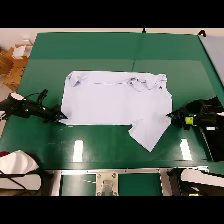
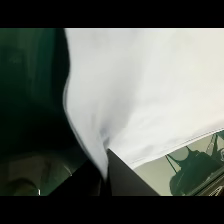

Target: Fold the shirts.

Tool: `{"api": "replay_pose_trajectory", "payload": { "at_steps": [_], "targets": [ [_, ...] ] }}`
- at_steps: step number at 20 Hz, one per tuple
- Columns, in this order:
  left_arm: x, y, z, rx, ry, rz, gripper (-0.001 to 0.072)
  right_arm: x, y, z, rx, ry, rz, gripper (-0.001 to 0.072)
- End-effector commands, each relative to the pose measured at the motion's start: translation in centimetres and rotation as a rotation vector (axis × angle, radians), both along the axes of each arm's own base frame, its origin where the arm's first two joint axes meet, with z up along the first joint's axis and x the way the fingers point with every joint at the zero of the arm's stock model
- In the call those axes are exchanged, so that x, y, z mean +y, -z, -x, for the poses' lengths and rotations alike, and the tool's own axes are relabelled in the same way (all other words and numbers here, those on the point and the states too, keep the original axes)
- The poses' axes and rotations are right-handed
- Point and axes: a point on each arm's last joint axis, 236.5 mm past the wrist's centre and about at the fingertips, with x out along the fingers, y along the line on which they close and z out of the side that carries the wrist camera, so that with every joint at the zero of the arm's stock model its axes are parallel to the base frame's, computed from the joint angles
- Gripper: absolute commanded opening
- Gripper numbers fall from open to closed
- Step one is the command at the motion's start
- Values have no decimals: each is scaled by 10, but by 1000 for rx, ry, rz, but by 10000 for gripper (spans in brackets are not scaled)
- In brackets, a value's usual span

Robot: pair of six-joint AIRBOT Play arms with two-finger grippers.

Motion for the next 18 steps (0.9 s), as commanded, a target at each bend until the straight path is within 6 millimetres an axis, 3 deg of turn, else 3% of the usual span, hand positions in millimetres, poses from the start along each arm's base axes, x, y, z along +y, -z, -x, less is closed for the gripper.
{"api": "replay_pose_trajectory", "payload": {
  "at_steps": [1,4,5,6,7,9,10,11,13,14,16,18],
  "targets": [
    [-2,-2,0,0,0,9,23,24,6,9,37,-75,-41,406],
    [-3,-3,2,6,7,15,23,21,3,13,45,-66,-65,352],
    [-3,-3,3,8,10,16,23,18,2,12,33,-61,-64,289],
    [-3,-3,2,7,11,17,22,17,0,9,10,-57,-69,139],
    [-3,-6,0,0,12,17,22,17,-4,3,-16,-43,-80,45],
    [-8,-37,-16,-76,44,55,21,21,-35,-25,-148,-24,-129,18],
    [-11,-71,-30,-160,70,73,21,25,-70,-47,-265,-22,-174,18],
    [-12,-116,-45,-274,91,72,21,28,-125,-71,-428,-25,-223,18],
    [-11,-229,-66,-573,120,7,22,33,-259,-95,-774,-73,-205,18],
    [-11,-290,-68,-742,128,-49,22,35,-322,-94,-934,-106,-127,18],
    [-14,-423,-47,-1106,118,-170,22,48,-446,-69,-1241,-162,107,18],
    [-25,-541,7,-1443,92,-272,23,72,-550,-23,-1507,-171,324,18]
  ]
}}
